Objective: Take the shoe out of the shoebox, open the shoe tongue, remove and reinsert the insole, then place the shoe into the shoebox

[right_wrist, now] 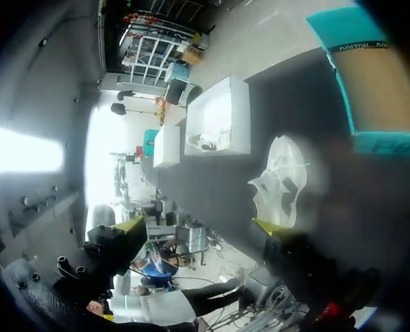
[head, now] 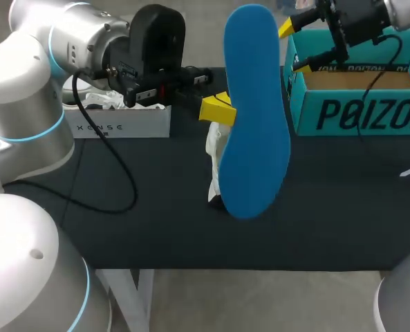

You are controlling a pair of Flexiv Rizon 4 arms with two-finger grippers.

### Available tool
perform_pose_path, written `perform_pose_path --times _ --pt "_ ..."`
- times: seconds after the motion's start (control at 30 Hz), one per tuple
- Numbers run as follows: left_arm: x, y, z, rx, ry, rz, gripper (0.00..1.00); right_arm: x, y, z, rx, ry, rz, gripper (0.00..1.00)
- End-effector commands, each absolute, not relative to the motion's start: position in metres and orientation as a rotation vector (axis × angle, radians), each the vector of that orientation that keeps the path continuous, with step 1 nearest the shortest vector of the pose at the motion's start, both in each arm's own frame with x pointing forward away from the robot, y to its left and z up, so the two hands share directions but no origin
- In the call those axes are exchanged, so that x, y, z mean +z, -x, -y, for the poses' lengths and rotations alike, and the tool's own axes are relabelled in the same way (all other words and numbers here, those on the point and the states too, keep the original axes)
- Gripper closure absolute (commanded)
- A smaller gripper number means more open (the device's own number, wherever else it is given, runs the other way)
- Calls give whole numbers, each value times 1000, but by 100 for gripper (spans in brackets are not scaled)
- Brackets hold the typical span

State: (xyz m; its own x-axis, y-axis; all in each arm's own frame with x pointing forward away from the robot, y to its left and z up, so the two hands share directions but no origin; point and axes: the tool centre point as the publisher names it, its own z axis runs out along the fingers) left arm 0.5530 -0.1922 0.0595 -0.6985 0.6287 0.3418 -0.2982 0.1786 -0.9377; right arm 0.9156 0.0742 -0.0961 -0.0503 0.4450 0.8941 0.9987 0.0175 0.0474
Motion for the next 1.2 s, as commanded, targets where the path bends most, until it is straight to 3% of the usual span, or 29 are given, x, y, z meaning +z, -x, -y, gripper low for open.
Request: perform_pose_path --times 0.03,0.4,0.9,1.13,1.2 --pt "59 -554 193 1614 317 1729 100 -96 -917 -74 -1050 1426 1522 0" --pt "29 -621 188 1796 357 1585 100 -102 -913 -71 -1048 1452 1487 0" --pt "29 -621 188 1796 357 1585 100 -109 -911 -57 -1072 1477 1420 0" --pt "0 -660 180 1629 1225 2181 100 -112 -914 -60 -1073 1462 1417 0" --pt "-6 -674 176 1653 1180 2210 100 -112 -914 -61 -1072 1459 1416 0"
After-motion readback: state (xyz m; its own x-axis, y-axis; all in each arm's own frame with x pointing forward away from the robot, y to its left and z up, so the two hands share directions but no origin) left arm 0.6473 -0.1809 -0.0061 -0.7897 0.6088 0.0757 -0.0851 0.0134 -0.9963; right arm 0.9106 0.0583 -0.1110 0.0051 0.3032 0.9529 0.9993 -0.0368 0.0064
